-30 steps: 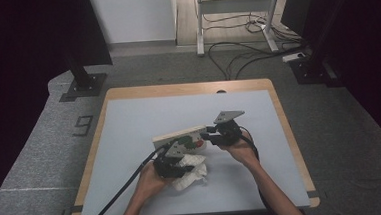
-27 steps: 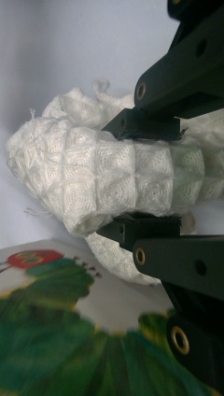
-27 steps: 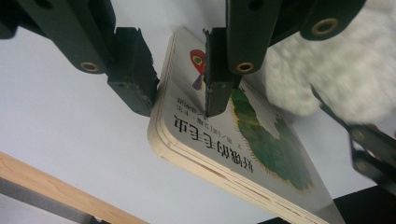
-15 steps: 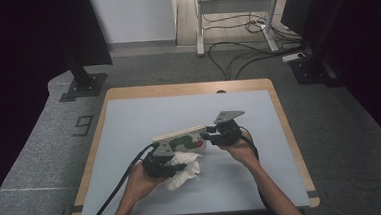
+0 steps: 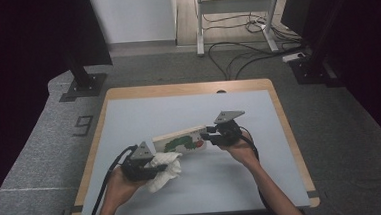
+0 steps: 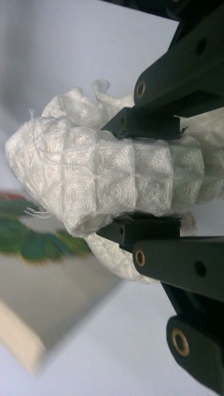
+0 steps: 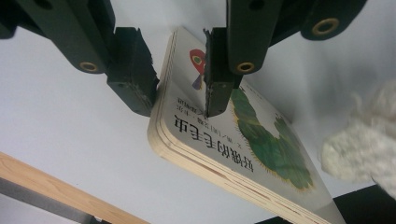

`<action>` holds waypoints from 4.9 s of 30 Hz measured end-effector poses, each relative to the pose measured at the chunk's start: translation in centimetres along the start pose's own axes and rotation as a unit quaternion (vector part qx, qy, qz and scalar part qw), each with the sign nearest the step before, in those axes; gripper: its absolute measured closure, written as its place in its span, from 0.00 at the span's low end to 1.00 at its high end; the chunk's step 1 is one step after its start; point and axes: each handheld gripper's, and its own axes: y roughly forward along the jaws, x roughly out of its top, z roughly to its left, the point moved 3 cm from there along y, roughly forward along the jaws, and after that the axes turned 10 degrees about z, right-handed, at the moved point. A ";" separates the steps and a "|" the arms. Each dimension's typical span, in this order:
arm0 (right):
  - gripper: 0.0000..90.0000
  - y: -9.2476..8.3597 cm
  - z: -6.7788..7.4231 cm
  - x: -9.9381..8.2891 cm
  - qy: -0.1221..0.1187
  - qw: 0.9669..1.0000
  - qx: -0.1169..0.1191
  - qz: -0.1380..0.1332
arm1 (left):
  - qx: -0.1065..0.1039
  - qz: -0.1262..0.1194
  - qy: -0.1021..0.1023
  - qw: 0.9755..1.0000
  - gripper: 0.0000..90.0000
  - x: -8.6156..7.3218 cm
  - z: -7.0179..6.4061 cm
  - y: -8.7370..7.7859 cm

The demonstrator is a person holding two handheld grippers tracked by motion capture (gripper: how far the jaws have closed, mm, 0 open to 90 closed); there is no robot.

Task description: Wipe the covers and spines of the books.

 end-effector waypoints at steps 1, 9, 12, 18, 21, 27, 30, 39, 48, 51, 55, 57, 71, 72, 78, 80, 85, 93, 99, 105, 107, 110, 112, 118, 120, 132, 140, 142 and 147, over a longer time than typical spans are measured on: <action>0.70 0.0 0.0 0.0 0.000 1.000 0.000 0.000 | 0.005 -0.002 -0.005 1.000 0.67 -0.4 0.2 -0.5; 0.70 0.0 0.0 0.0 -0.001 1.000 -0.001 0.000 | 0.040 -0.011 -0.033 0.999 0.67 -2.6 2.0 -3.2; 0.70 0.0 0.0 0.0 0.000 1.000 -0.001 0.001 | 0.057 -0.009 -0.043 0.997 0.67 -3.2 2.7 -3.8; 0.70 0.0 0.1 0.0 -0.001 1.000 -0.001 0.001 | 0.069 -0.009 -0.065 0.995 0.67 -4.2 4.2 -3.6; 0.70 0.0 0.1 0.0 -0.001 1.000 -0.002 0.000 | 0.068 -0.008 -0.075 0.995 0.67 -4.5 4.8 -3.0; 0.70 -0.1 0.1 0.0 -0.001 1.000 -0.001 0.001 | 0.067 0.001 -0.087 0.994 0.67 -4.5 5.9 -1.3; 0.70 -0.1 0.1 -0.1 -0.001 1.000 -0.001 0.000 | 0.069 0.010 -0.086 0.994 0.67 -4.4 6.2 -0.3; 0.70 -0.1 0.1 -0.1 -0.001 1.000 -0.001 0.001 | 0.067 0.039 -0.086 0.993 0.67 -4.4 6.3 2.9; 0.70 -0.1 0.2 -0.1 -0.002 1.000 -0.003 0.003 | 0.056 0.024 -0.091 0.994 0.66 -4.3 6.2 4.1; 0.70 0.0 0.3 -0.1 0.000 1.000 -0.004 0.003 | 0.041 0.008 -0.097 0.994 0.67 -4.0 6.1 4.0; 0.70 0.0 0.3 -0.1 -0.002 1.000 -0.005 0.004 | 0.045 -0.002 -0.091 0.995 0.67 -3.3 5.7 3.1; 0.70 0.0 0.3 -0.2 0.000 1.000 -0.005 0.004 | 0.046 -0.005 -0.087 0.995 0.67 -3.0 5.5 2.7; 0.70 0.0 0.3 -0.1 -0.003 1.000 -0.006 0.006 | 0.058 -0.036 -0.068 0.995 0.67 -1.0 5.2 -1.0; 0.70 0.0 0.3 -0.1 -0.003 1.000 -0.006 0.006 | 0.060 -0.037 -0.066 0.995 0.67 -0.9 5.2 -1.2; 0.70 -0.1 0.3 -0.1 -0.004 1.000 -0.006 0.006 | 0.061 -0.035 -0.062 0.996 0.67 -0.7 5.1 -1.4; 0.70 -0.1 0.3 -0.1 -0.003 1.000 -0.006 0.006 | 0.058 -0.035 -0.063 0.996 0.67 -0.8 5.1 -1.3; 0.70 0.0 0.3 -0.1 -0.003 1.000 -0.006 0.005 | 0.051 -0.034 -0.068 0.996 0.67 -1.1 5.3 -0.8; 0.70 0.0 0.3 -0.1 -0.002 1.000 -0.007 0.005 | 0.039 -0.022 -0.077 0.996 0.67 -1.9 5.6 0.8; 0.70 0.0 0.4 -0.2 -0.003 1.000 -0.007 0.005 | 0.033 -0.008 -0.084 0.996 0.67 -2.6 5.7 2.2; 0.70 0.0 0.4 -0.2 -0.004 1.000 -0.008 0.004 | 0.031 0.014 -0.088 0.996 0.66 -3.4 5.9 3.9; 0.70 -0.1 0.4 -0.2 -0.004 1.000 -0.008 0.003 | 0.029 0.010 -0.094 0.995 0.66 -3.6 5.9 4.2; 0.70 0.0 0.4 -0.2 -0.005 1.000 -0.008 0.003 | 0.026 0.008 -0.095 0.995 0.66 -3.7 6.0 4.3; 0.70 0.0 0.4 -0.2 -0.006 1.000 -0.009 0.004 | 0.028 0.009 -0.094 0.995 0.66 -3.7 6.0 4.3; 0.70 0.0 0.4 -0.2 -0.005 1.000 -0.008 0.003 | 0.031 0.004 -0.093 0.995 0.67 -3.4 5.7 3.9; 0.69 0.0 0.4 -0.2 -0.005 1.000 -0.009 0.003 | 0.031 0.001 -0.091 0.995 0.67 -3.3 5.6 3.5; 0.69 0.0 0.5 -0.2 -0.004 1.000 -0.009 0.002 | 0.051 -0.020 -0.067 0.996 0.67 -0.9 4.9 -0.4; 0.69 0.0 0.4 -0.2 -0.005 1.000 -0.007 0.001 | 0.052 -0.028 -0.064 0.996 0.66 -0.6 4.9 -1.1; 0.69 0.0 0.4 -0.2 -0.005 1.000 -0.007 0.002 | 0.051 -0.028 -0.063 0.996 0.66 -0.7 5.0 -1.2; 0.69 0.0 0.4 -0.3 -0.002 1.000 -0.006 0.000 | 0.054 -0.027 -0.066 0.996 0.66 -1.0 5.4 -1.4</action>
